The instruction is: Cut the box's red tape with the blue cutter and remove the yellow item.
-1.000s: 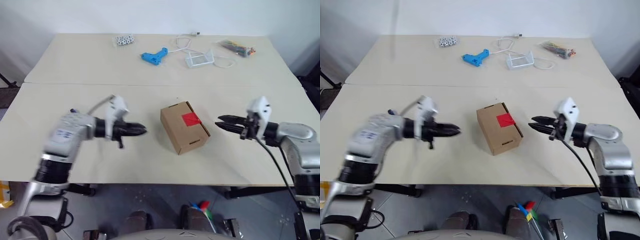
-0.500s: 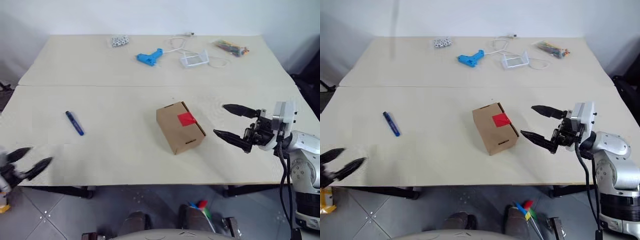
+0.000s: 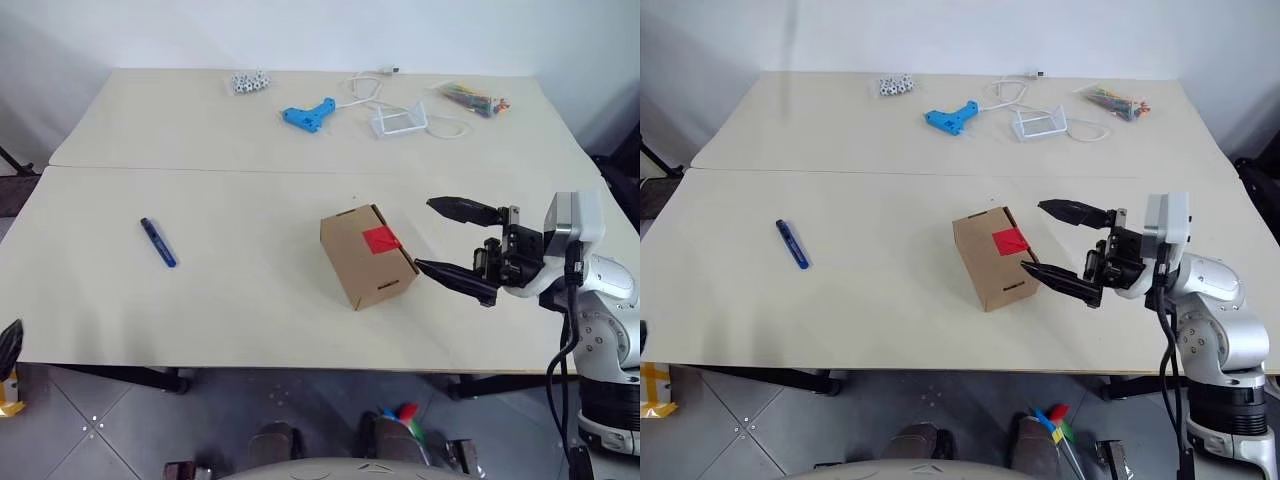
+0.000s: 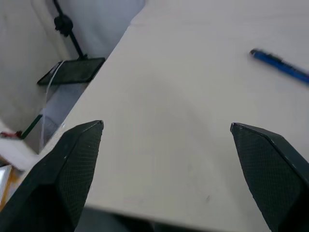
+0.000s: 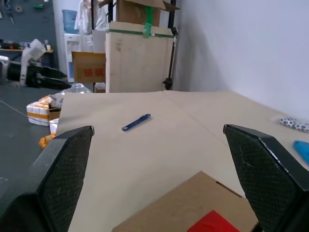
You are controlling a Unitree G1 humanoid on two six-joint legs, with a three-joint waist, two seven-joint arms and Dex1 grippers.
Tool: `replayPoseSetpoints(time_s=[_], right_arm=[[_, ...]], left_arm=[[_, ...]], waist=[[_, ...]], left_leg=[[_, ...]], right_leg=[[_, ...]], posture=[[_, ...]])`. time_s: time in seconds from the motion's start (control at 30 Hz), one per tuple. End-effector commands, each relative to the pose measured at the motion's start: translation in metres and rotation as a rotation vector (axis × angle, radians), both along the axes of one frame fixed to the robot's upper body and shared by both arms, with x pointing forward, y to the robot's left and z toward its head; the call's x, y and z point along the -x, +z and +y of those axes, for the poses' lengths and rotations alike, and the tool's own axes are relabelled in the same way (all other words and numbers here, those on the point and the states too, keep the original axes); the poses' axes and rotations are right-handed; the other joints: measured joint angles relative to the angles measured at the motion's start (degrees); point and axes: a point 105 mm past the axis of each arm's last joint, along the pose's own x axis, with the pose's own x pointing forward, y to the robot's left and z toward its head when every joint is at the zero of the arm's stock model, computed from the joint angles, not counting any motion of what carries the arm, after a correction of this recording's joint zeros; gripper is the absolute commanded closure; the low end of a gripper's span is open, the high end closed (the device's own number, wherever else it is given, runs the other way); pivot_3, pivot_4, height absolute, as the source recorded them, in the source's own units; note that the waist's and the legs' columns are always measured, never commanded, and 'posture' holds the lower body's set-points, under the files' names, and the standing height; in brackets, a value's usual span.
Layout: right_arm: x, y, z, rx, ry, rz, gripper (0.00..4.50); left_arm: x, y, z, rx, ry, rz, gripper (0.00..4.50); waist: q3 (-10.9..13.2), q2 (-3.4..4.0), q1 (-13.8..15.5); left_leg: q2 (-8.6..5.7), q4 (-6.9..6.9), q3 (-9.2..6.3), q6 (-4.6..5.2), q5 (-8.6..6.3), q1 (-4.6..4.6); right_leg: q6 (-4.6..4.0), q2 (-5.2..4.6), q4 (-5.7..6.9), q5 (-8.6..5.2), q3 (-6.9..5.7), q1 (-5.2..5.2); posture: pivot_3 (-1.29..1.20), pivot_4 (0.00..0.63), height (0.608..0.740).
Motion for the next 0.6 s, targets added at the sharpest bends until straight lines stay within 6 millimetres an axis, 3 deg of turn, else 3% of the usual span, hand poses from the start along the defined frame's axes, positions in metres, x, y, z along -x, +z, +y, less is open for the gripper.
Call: replayPoseSetpoints(time_s=[0.03, 0.07, 0.2, 0.4, 0.6], right_arm=[[0.005, 0.008, 0.001, 0.006, 0.022, -0.026, 0.0], [0.006, 0.008, 0.001, 0.009, 0.026, -0.018, 0.0], [0.012, 0.008, 0.003, 0.014, 0.038, -0.009, 0.0], [0.014, 0.006, 0.001, 0.012, -0.001, -0.006, 0.0], [0.018, 0.002, -0.004, 0.003, -0.04, 0.008, 0.0]], left_arm=[[-0.059, 0.005, -0.07, 0.041, -0.077, 0.003, 0.02], [-0.069, 0.007, -0.08, 0.045, -0.076, 0.017, 0.02], [-0.093, 0.012, -0.075, 0.213, 0.162, -0.007, 0.02], [-0.132, 0.006, -0.111, 0.29, 0.254, 0.08, 0.02], [-0.162, -0.002, -0.137, 0.239, 0.214, 0.168, 0.02]], waist=[[0.0, 0.0, 0.63], [-0.06, -0.13, 0.9], [-0.23, -0.41, -0.12], [-0.23, -0.42, 0.15], [-0.25, -0.45, 0.51]], left_leg=[[-0.07, 0.01, -0.05, 0.05, 0.03, 0.0], [-0.17, 0.02, -0.1, 0.13, 0.08, -0.02], [-0.12, 0.04, -0.04, 0.11, 0.09, -0.03], [0.13, 0.02, 0.11, -0.01, 0.03, 0.01], [0.09, 0.14, 0.13, 0.01, 0.04, -0.04]], right_leg=[[0.02, 0.1, 0.02, 0.01, -0.01, 0.05], [0.06, 0.13, 0.07, 0.03, -0.02, 0.05], [0.11, 0.44, 0.08, 0.08, 0.0, 0.02], [0.09, 0.81, 0.03, 0.06, 0.05, -0.03], [0.09, 0.8, -0.01, 0.07, 0.09, 0.01]], posture=[[0.0, 0.15, 0.74], [0.0, 0.15, 0.74], [0.0, 0.15, 0.74], [0.0, 0.15, 0.74], [0.0, 0.15, 0.74]])
